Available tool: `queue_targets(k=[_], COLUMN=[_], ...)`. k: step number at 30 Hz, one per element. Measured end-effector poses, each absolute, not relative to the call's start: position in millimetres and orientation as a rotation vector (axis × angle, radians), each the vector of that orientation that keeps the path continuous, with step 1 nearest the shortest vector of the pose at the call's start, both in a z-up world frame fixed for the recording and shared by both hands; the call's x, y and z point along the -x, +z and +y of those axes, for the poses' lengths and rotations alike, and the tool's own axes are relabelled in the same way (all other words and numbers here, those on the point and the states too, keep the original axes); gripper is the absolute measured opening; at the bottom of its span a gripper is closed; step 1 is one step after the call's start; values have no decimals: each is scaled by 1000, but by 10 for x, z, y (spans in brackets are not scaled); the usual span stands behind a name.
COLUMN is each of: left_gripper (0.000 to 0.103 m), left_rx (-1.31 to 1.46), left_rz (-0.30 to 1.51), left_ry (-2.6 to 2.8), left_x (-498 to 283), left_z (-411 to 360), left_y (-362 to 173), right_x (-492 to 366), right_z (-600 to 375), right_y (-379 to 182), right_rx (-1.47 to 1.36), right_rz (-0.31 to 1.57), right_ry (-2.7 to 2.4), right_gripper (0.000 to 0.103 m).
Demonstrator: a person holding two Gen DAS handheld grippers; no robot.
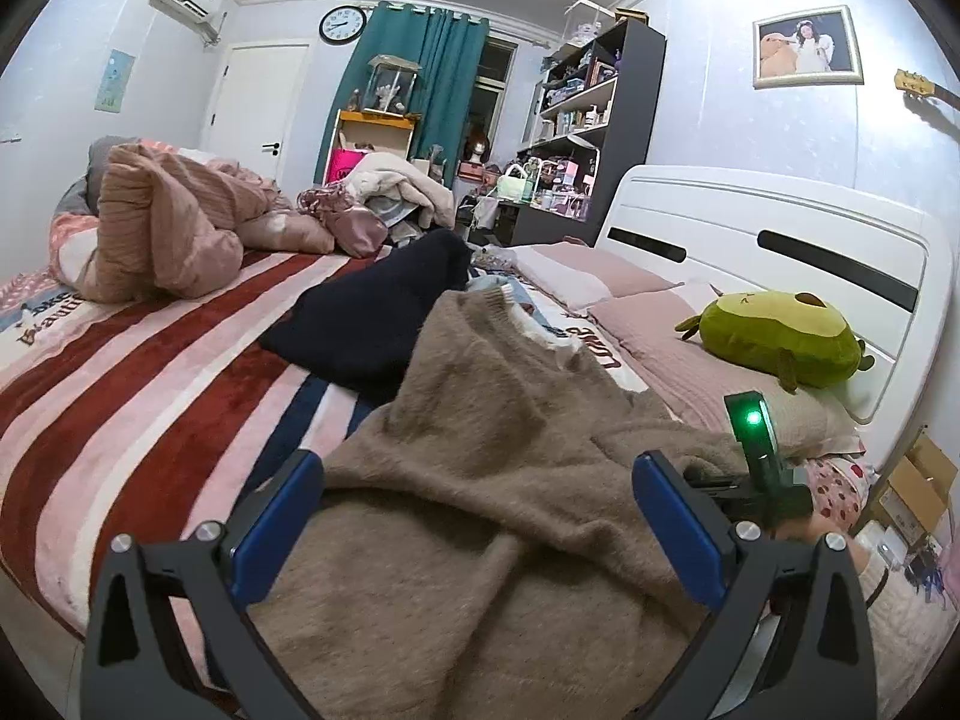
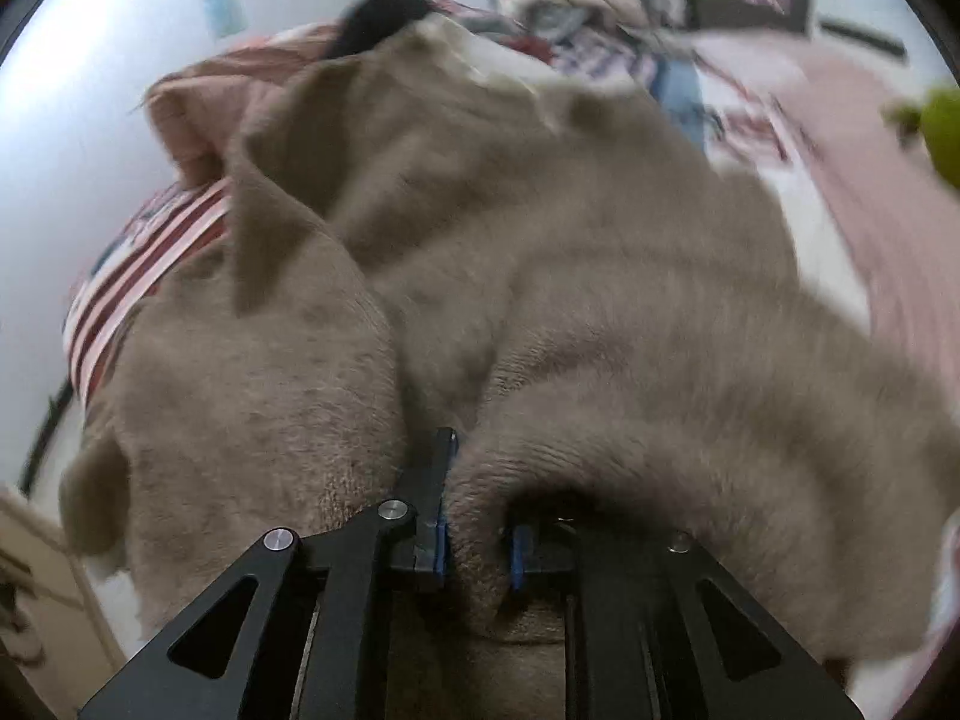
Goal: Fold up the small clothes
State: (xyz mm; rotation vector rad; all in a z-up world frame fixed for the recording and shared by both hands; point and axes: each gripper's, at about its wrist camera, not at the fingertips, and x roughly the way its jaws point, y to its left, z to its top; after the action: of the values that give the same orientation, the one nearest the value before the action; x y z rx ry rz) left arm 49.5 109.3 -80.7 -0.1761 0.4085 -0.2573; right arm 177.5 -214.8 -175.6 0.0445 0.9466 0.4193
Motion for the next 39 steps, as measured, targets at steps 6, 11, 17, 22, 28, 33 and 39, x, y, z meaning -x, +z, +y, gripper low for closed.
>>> queue_targets(k=[6,11,17,22,28,33,39], left_gripper=[102,102,102,102,102,102,102], left_rx=[186,192,183,176,184,194,198], left_rz=[411,405,408,397,392,384,378], left_ry=[-269,-280,-293,-291,-251,-251,-227], left_x=[-523,-564,-511,-420,-412,-429,-419], left_z=[1117,1030,860,797,896,1075,1336], left_y=[-849,-819,-746,-676,-683,-709,-744], right_x=[-1362,-1118,-1230,-1441,-1332,-1185,-1111], right_z=[-2678,-3488,-3875,-3857,-3656,-3159,-2178], right_y=[-1419,-1417,-1849,-1742,-1128,-591,-269], right_rx=[-284,-392,-628,-642,-555,-431,-290], right_rz=[843,859,841,745,565,494,491], right_ry=[454,236,284,216,263,345,560], right_gripper=[58,74,75,9,7,7,7])
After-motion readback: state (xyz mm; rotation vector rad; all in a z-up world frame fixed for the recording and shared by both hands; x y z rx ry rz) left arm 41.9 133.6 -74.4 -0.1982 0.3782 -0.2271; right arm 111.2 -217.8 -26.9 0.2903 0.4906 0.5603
